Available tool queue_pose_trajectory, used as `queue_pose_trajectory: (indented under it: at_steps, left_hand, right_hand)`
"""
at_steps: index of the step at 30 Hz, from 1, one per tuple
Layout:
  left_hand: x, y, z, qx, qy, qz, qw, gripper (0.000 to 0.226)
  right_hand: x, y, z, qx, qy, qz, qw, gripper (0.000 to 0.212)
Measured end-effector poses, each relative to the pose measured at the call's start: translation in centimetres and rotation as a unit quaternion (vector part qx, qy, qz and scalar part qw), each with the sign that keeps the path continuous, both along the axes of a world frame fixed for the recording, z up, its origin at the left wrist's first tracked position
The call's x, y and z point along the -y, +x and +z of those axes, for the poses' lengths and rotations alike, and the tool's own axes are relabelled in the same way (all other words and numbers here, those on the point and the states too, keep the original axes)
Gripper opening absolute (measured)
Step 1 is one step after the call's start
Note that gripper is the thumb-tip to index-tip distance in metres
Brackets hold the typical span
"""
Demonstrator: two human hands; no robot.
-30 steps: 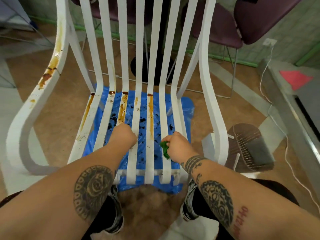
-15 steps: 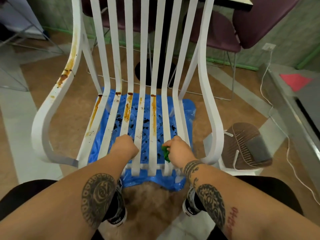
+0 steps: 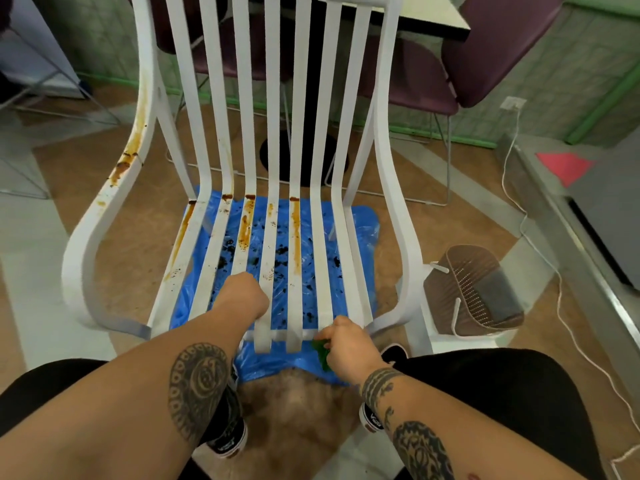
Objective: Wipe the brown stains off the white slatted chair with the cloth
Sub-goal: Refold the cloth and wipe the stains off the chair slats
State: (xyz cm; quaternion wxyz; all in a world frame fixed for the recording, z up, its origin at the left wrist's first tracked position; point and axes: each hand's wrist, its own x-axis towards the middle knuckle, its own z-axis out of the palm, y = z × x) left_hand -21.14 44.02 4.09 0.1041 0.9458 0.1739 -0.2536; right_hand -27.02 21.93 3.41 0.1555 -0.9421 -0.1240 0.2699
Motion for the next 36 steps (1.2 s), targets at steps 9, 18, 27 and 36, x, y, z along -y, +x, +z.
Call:
queue_pose_trajectory:
  at_steps: [9, 18, 27, 36]
  left_hand:
    - [0.7, -0.9, 3.1, 0.067, -0.041, -0.060, 0.995, 0.014]
    - [5.0, 1.0, 5.1, 0.024, -0.586, 0.234, 0.776, 0.030]
    - [2.4, 2.7, 4.8, 0.042, -0.544, 0.202, 0.813, 0.030]
    - [4.3, 2.5, 8.2, 0.163, -0.397, 0.067, 0.901, 0.032]
  right_hand:
    - [0.2, 4.3, 4.3, 0.040, 0.162, -0.222, 0.961, 0.029]
    - [-0.6, 9.5, 5.7, -0.250, 0.493, -0.414, 0.723, 0.038]
    - [-0.6, 11.2, 6.4, -0.157, 0.440, -0.418, 0.779, 0.027]
    - [-0.3, 10.0, 9.8, -0.245, 0.480, -0.348, 0.767, 0.048]
